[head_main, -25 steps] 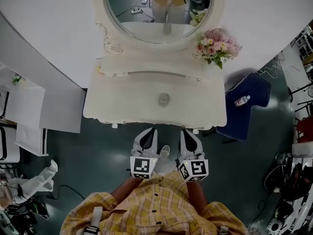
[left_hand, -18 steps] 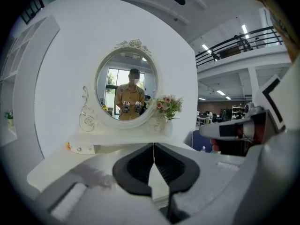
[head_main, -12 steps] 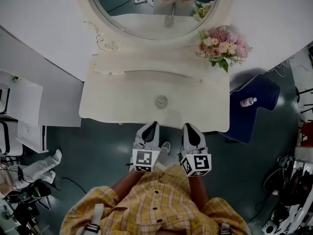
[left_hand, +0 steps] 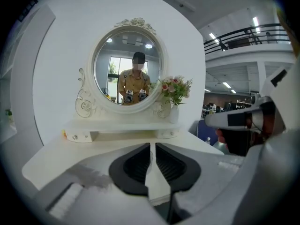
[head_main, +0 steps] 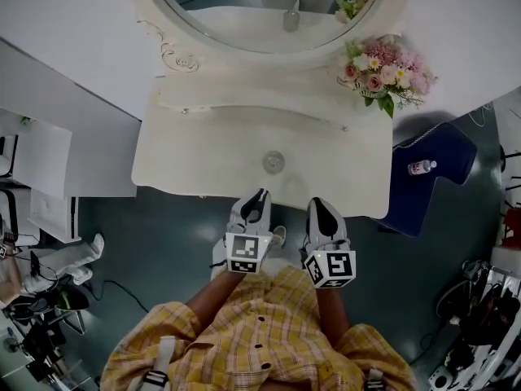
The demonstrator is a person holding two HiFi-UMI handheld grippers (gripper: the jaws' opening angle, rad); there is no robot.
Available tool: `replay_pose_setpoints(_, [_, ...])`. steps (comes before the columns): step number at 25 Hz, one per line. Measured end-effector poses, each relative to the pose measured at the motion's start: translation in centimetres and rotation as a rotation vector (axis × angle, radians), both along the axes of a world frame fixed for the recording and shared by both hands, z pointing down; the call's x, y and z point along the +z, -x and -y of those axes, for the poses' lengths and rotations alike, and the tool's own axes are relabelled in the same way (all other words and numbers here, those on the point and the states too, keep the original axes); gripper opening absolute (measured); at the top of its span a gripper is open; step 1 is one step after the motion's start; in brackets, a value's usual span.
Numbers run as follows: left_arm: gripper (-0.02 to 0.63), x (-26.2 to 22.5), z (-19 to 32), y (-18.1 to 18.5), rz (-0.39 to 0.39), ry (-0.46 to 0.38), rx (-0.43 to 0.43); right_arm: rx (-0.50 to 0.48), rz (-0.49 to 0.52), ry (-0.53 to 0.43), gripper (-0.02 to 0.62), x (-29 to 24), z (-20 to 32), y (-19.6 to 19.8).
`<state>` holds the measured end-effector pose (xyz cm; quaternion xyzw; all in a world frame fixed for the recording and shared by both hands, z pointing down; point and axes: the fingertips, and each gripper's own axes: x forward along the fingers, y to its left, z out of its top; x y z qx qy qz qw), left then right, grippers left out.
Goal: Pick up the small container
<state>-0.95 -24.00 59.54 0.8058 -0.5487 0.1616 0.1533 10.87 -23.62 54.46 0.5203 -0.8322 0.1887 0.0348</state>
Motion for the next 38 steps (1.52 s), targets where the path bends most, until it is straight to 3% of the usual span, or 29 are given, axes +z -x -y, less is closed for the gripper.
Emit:
replay_pose_setpoints(29, [0.321,9.5,6.3,-0.8,0.057,0.121,0.037,0.014,-0.023,0.095,-0.002,4.9,0.7,0.3])
replay_pose_setpoints(38, [0.371,11.9,8.1,-1.4,0.057,0.134,0.033,0.021,-0.024,0.120,-0.002,6.1,0.7,0.3])
